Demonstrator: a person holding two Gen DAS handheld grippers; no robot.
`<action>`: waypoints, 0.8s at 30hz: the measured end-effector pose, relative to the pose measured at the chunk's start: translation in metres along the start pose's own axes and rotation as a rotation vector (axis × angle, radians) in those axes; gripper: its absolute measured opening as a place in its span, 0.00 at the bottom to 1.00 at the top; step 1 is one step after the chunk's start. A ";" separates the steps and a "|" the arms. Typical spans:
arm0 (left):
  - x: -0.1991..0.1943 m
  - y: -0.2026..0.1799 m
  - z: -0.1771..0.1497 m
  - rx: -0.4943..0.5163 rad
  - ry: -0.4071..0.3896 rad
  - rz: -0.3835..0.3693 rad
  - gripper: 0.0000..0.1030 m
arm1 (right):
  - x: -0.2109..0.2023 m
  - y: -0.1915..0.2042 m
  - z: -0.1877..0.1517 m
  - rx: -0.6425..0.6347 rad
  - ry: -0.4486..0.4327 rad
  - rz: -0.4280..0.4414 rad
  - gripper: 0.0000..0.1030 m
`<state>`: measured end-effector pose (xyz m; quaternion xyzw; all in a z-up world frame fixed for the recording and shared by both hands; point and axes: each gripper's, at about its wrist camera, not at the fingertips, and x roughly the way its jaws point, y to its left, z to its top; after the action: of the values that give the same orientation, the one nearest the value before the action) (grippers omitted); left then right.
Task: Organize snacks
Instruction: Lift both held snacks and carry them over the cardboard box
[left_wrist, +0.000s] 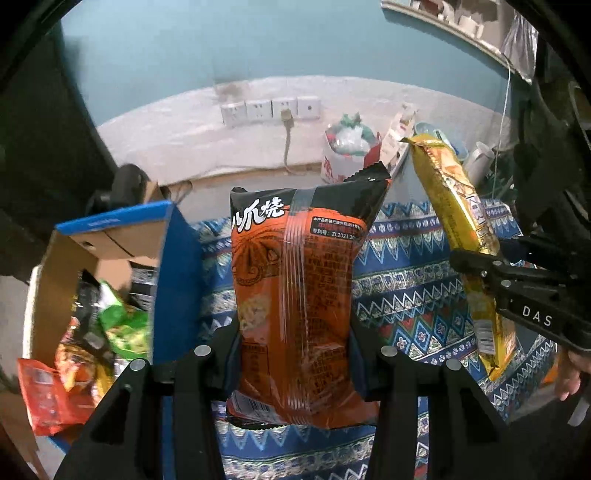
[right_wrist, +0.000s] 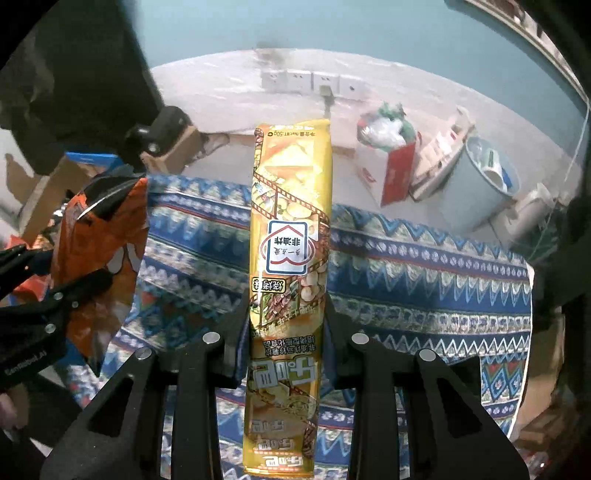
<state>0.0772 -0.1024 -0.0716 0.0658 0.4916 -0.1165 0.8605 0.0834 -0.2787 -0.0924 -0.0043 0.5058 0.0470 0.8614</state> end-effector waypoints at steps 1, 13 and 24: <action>-0.005 0.003 -0.001 -0.002 -0.008 0.000 0.46 | -0.005 0.005 0.001 -0.008 -0.008 0.008 0.29; -0.044 0.047 -0.023 -0.040 -0.051 0.041 0.46 | -0.033 0.058 0.018 -0.073 -0.063 0.091 0.29; -0.066 0.099 -0.041 -0.101 -0.097 0.111 0.46 | -0.030 0.112 0.030 -0.145 -0.058 0.140 0.28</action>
<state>0.0377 0.0117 -0.0356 0.0439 0.4504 -0.0469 0.8905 0.0855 -0.1678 -0.0467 -0.0297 0.4748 0.1437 0.8678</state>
